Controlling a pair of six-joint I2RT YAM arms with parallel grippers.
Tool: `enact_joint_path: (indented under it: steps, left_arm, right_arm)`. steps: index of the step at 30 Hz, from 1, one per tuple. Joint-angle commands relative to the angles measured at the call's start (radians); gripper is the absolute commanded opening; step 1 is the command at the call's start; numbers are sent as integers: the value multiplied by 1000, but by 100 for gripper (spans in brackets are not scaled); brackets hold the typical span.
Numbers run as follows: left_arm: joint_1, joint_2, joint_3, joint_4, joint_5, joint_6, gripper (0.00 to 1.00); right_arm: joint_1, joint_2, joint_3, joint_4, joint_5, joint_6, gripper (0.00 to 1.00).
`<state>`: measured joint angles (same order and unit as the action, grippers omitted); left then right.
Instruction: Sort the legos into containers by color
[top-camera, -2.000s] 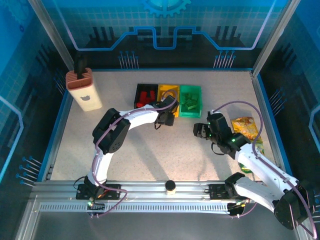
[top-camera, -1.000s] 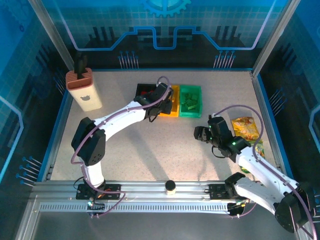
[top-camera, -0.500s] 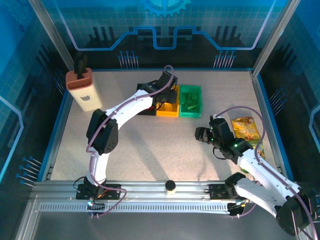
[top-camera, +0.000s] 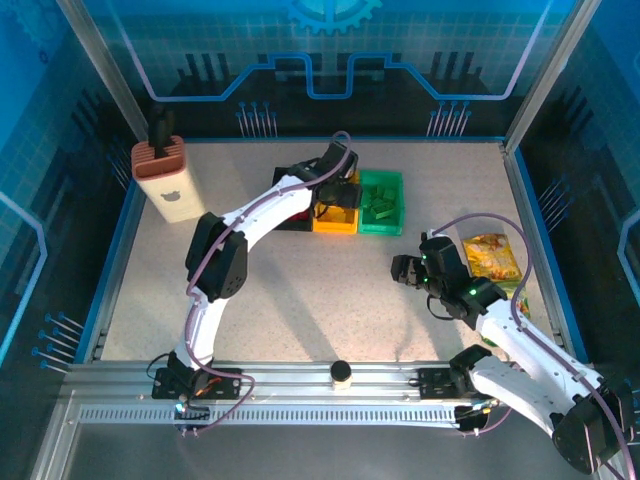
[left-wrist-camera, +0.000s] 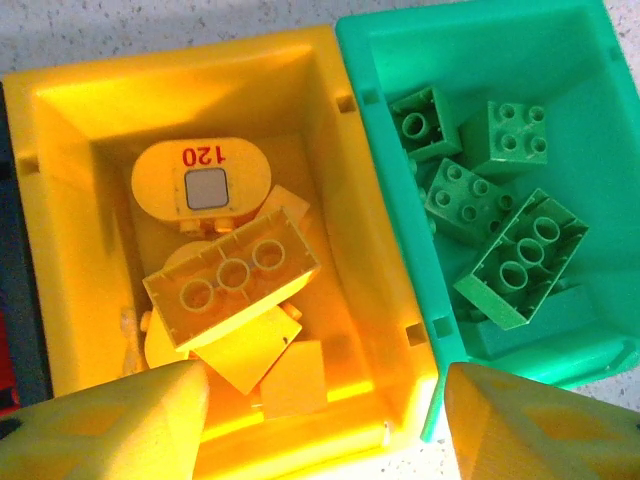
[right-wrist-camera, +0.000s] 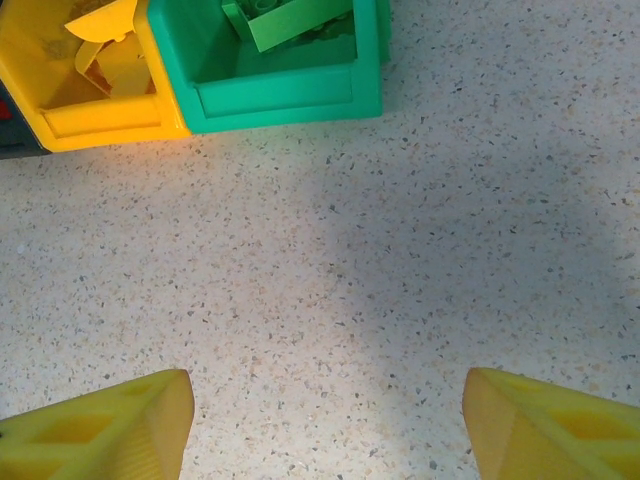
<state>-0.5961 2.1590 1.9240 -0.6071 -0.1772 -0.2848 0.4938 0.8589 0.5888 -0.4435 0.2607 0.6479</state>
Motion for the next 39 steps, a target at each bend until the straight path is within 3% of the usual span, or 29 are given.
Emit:
enact_joint_path:
  steps: [1, 10, 19, 22, 31, 39]
  left_arm:
    - [9, -63, 0, -16, 31, 9, 67]
    - [9, -337, -288, 140, 2, 3, 76]
    - [21, -630, -587, 257, -117, 28, 85]
    - [30, -724, -687, 302, -182, 39, 88]
    - [46, -982, -933, 390, -377, 96, 96]
    - [48, -1178, -1141, 480, -470, 148, 99]
  right_arm:
    - [-15, -17, -4, -20, 22, 9, 72]
    - [-18, -3, 15, -15, 17, -20, 79]
    - [-21, 5, 79, 16, 57, -159, 89]
    - [-20, 6, 100, 39, 72, -234, 100]
    - [-20, -77, 41, 182, 124, -387, 100]
    - [-20, -119, 5, 185, 173, -424, 100]
